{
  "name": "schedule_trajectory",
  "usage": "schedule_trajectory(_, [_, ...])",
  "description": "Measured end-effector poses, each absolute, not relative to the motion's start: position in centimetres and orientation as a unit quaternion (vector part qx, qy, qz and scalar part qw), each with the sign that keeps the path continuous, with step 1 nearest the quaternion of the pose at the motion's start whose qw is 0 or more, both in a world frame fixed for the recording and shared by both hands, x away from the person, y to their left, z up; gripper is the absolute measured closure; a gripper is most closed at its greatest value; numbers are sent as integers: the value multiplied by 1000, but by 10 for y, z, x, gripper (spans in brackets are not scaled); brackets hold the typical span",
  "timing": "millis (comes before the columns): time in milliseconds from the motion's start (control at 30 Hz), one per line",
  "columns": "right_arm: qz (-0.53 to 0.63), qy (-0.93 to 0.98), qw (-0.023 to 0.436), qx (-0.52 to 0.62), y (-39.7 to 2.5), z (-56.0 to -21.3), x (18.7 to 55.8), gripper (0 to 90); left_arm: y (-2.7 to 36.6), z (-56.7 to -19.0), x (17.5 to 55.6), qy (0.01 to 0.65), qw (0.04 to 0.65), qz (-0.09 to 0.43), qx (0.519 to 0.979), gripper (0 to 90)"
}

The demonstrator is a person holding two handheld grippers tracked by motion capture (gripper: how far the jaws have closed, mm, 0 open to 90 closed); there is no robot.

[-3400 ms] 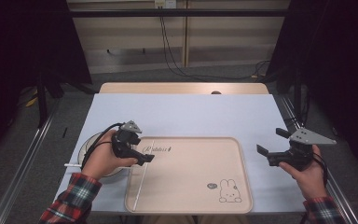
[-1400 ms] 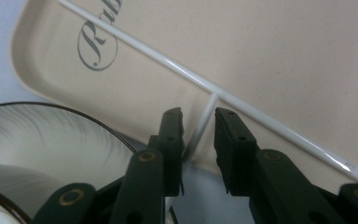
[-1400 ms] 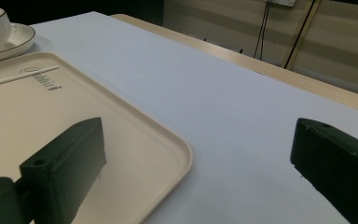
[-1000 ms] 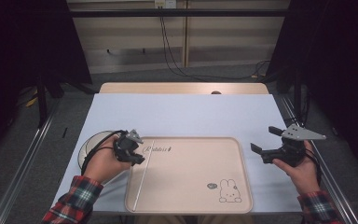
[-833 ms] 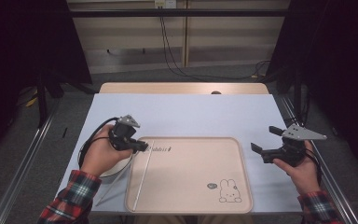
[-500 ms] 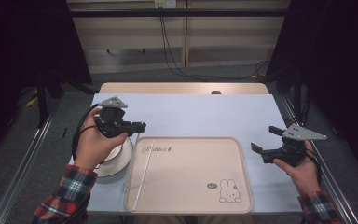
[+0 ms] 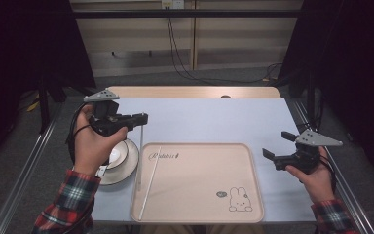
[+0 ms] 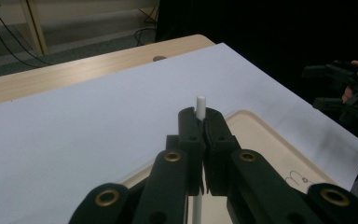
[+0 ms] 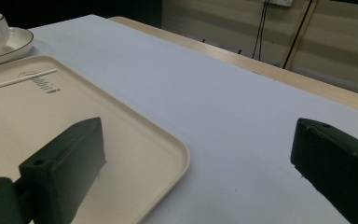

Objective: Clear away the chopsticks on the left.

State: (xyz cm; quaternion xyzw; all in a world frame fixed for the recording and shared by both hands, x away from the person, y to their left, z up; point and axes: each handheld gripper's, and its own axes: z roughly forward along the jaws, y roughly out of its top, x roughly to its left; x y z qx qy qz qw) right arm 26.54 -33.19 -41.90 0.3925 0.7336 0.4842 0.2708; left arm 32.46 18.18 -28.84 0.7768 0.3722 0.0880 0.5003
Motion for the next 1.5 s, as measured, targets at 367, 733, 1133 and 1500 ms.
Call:
schedule_trajectory(367, [485,733,269,393,-332,-418,265,24,177,-300,326,386,476,81,786,880])
schedule_trajectory(733, [487,734,269,390,-332,-418,265,22,174,-325,329,413,447,51,792,880])
schedule_trajectory(1133, [490,733,269,389,-331,-419,265,18,165,-356,337,457,436,37,774,876])
schedule_trajectory(1500, [511,716,266,395,-335,-415,264,18,162,-382,346,503,424,36,752,875])
